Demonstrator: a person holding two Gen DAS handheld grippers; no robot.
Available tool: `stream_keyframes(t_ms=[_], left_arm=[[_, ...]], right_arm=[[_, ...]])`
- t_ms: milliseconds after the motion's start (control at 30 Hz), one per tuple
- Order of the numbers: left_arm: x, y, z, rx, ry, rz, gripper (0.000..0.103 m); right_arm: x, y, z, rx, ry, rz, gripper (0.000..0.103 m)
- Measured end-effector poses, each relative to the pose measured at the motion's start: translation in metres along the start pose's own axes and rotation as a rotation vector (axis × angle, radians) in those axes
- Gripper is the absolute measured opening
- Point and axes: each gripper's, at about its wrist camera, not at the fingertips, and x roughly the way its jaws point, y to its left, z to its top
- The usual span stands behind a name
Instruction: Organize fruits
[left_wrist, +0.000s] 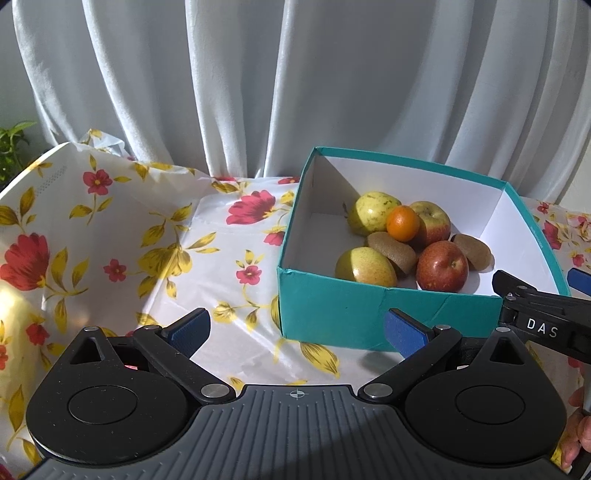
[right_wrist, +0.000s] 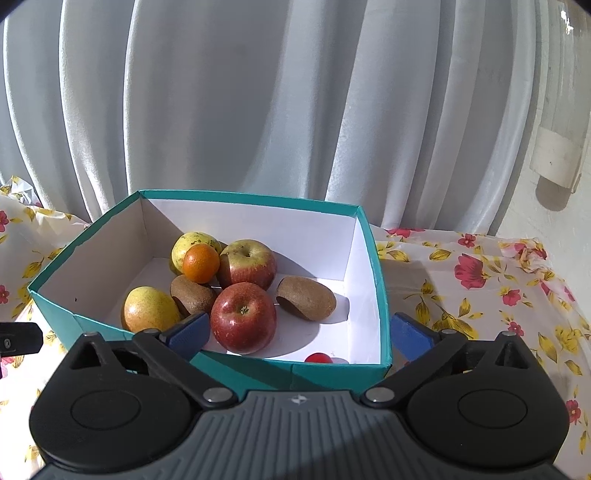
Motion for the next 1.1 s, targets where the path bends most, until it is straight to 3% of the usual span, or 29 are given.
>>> stream_keyframes(t_ms=[467, 833, 1100], left_arm=[[0.005, -0.017, 0.007, 0.070, 0.022, -0.018, 0.103], [0.010, -0.033, 0.016, 0.139, 0.034, 0.000, 0.103], [0.014, -0.046, 0.017, 0.209, 0.069, 0.043, 0.103]], right_arm=[[0.002, 0.001, 0.004, 0.021, 0.063, -0.006, 0.103], [-0.001, -0.013, 0.017, 0.151, 0.227, 0.013, 0.103], [-0.002, -0.011, 0.013, 0.087, 0.405, -0.018, 0.103]])
